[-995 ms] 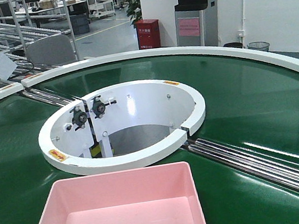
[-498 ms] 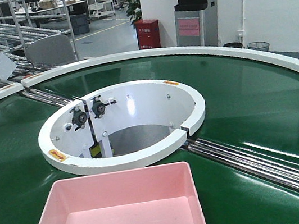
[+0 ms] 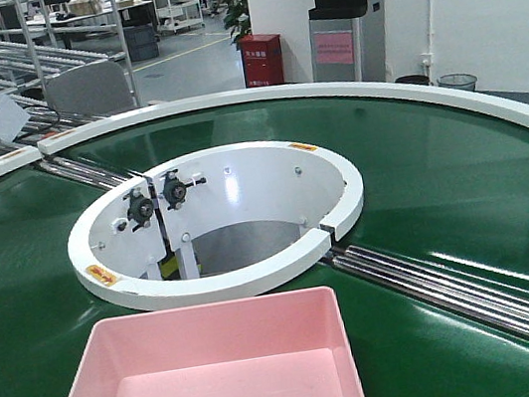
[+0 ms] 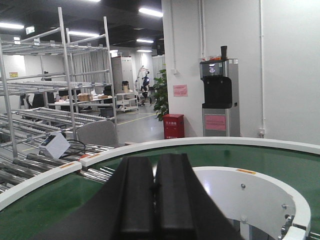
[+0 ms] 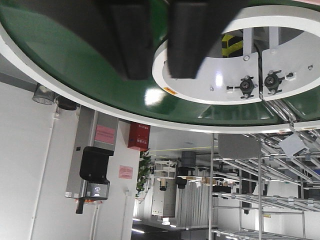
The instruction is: Grab pink bin and stack on right shelf
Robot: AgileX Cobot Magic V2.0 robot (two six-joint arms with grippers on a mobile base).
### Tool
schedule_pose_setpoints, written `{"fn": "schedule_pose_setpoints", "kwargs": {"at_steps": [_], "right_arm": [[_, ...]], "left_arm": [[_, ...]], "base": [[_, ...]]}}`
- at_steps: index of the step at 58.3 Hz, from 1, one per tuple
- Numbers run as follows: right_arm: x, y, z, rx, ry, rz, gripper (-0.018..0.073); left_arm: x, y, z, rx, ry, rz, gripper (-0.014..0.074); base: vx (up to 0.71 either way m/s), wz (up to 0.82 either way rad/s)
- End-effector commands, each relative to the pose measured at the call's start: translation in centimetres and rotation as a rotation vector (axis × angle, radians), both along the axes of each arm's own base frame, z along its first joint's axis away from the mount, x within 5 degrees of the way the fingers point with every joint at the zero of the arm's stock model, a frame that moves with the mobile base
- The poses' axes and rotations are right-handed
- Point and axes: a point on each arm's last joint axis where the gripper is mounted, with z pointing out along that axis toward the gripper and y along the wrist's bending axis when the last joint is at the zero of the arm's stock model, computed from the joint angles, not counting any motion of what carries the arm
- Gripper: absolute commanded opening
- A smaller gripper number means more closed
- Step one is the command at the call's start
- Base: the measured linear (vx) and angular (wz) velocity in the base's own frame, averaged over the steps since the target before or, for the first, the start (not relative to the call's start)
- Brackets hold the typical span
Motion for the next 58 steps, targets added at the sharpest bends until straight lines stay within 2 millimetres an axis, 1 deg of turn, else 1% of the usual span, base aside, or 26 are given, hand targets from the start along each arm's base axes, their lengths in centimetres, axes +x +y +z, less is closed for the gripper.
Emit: {"fn": "schedule_pose_setpoints", "kwargs": {"at_steps": [1,6,9,12,17,22,25,30,34,37,42,43,45,47,48,50,55,58], "right_arm": [[-0.4,-0.1,1.9,-0.004,-0.121,-0.006,0.0410],[-0.4,-0.1,1.9,-0.003,-0.121,-0.006,0.0557],[-0.4,-0.1,1.9,-0.006,-0.123,-0.006,0.0618],[-0.4,-0.1,2.0,-0.006,-0.128,-0.006,0.0656],[-0.3,-0.1,1.9,-0.005,-0.124,-0.006,0.0669],[0.4,0.4,1.5,0.072,-0.086,0.032,0.0657],[0.8,0.9,1.1,0.098,-0.044,0.065,0.0641],[1.9,2.1,0.4,0.081,0.073,0.122,0.0614],[3.6,3.4,0.1,0.058,0.205,0.167,0.0596],[4.6,4.3,0.4,0.057,0.295,0.191,0.0587],[7.2,6.0,0.6,0.072,0.453,0.210,0.0581],[8.0,6.5,0.4,0.071,0.494,0.212,0.0581],[9.0,7.3,0.3,0.064,0.544,0.213,0.0581],[10.0,8.0,0.4,0.053,0.585,0.211,0.0581],[10.6,8.6,0.1,0.045,0.610,0.213,0.0581],[11.6,9.5,0.0,0.035,0.641,0.211,0.0581],[14.6,12.2,-1.5,0.027,0.727,0.205,0.0581],[15.9,13.0,-2.1,0.029,0.759,0.202,0.0581]], "left_arm": [[-0.5,0.1,1.8,-0.018,-0.103,0.007,0.0298],[-0.4,0.1,1.6,-0.016,-0.080,0.004,0.0411],[-0.4,0.1,1.5,-0.014,-0.067,0.003,0.0457],[-0.4,0.1,1.5,-0.013,-0.061,0.002,0.0499],[-0.2,0.1,1.3,-0.012,-0.049,0.002,0.0522],[0.4,0.0,1.0,-0.013,-0.019,0.000,0.0522],[0.4,-0.1,0.6,-0.008,0.026,-0.005,0.0522],[0.8,-0.2,-0.1,0.005,0.145,-0.018,0.0522],[1.5,-0.4,-0.1,0.004,0.267,-0.034,0.0522],[2.5,-0.6,-0.2,-0.001,0.352,-0.042,0.0522],[4.7,-1.0,-0.2,-0.012,0.482,-0.061,0.0522],[5.2,-1.1,-0.1,-0.019,0.502,-0.067,0.0522],[6.1,-1.3,-0.1,-0.034,0.547,-0.081,0.0522],[7.2,-1.6,-0.5,-0.048,0.600,-0.094,0.0522],[7.6,-1.7,-0.6,-0.053,0.614,-0.097,0.0522],[8.8,-1.9,-1.1,-0.064,0.655,-0.106,0.0522],[11.6,-2.3,-2.4,-0.091,0.735,-0.118,0.0522],[13.2,-2.5,-3.6,-0.092,0.779,-0.117,0.0522]], "base": [[0.00,0.00],[0.00,0.00],[0.00,0.00],[0.00,0.00],[0.00,0.00],[0.00,0.00],[0.00,0.00],[0.00,0.00],[0.00,0.00],[0.00,0.00],[0.00,0.00],[0.00,0.00],[0.00,0.00],[0.00,0.00],[0.00,0.00],[0.00,0.00],[0.00,0.00],[0.00,0.00]]}}
